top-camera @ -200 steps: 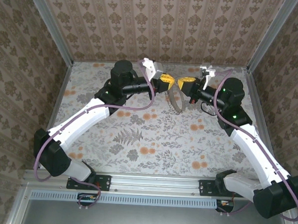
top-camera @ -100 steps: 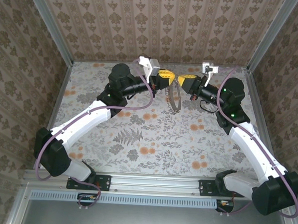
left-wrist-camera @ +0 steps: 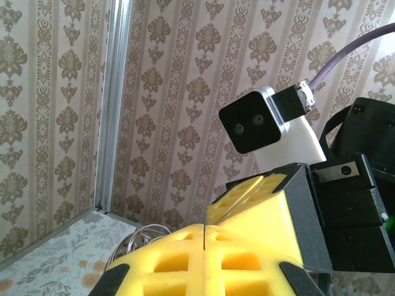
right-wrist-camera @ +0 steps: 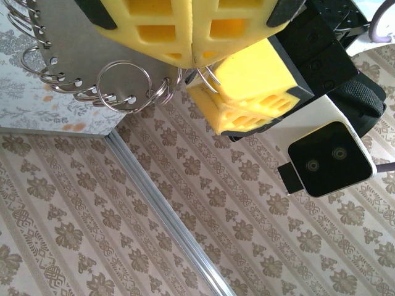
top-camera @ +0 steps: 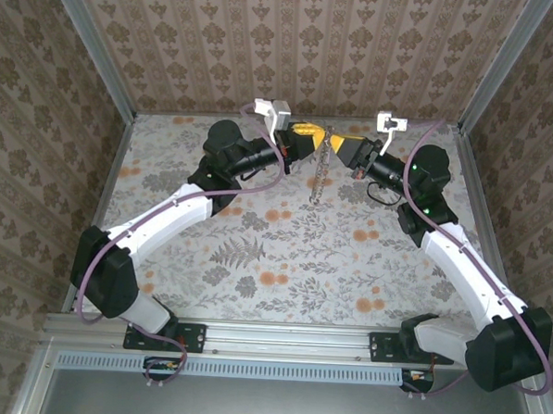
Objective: Put the keys on the keyring
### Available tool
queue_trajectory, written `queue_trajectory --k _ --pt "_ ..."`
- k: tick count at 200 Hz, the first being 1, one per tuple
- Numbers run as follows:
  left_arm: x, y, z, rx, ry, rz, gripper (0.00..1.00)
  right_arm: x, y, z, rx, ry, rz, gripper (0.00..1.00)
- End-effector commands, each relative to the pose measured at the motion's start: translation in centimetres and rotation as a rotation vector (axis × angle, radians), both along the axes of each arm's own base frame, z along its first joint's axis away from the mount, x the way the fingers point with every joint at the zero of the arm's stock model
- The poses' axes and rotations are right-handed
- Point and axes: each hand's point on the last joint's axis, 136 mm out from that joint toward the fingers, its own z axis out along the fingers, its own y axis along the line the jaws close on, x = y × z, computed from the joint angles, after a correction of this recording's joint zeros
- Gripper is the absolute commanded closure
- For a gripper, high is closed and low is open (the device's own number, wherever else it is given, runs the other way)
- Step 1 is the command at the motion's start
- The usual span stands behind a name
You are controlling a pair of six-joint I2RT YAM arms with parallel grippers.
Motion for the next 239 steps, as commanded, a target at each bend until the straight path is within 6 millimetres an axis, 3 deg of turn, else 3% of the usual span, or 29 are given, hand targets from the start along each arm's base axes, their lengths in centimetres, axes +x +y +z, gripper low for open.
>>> queue_trajectory --k 1,81,92,104,176,239 --pt "-0.4 0.9 3.0 -0.093 -0.055 0.003 1.00 -0.1 0.0 0.3 0.029 0.000 0.004 1.00" --pt "-0.7 0.4 2.7 -0.080 -0.059 -0.010 1.00 -0.1 -0.1 0.5 0.034 -0.013 -0.001 1.00" --pt "-0.6 0.4 2.7 -0.079 -0.057 -0.012 1.00 -0.2 -0.1 0.6 0.036 -0.018 -0.001 0.82" --pt "-0.7 0.3 2.8 -0.080 -0.059 -0.013 1.00 -0.1 -0.1 0.6 0.034 -0.018 -0.003 0.77" --pt "-0.7 0.1 2.6 -0.075 -0.053 -0.029 1.00 0.1 0.1 1.3 0.052 -0.050 0.018 0.70" --pt "-0.8 -0.1 2.7 -0.076 -0.052 -0.033 1.00 0.1 0.7 2.0 0.065 -0.075 0.066 0.72"
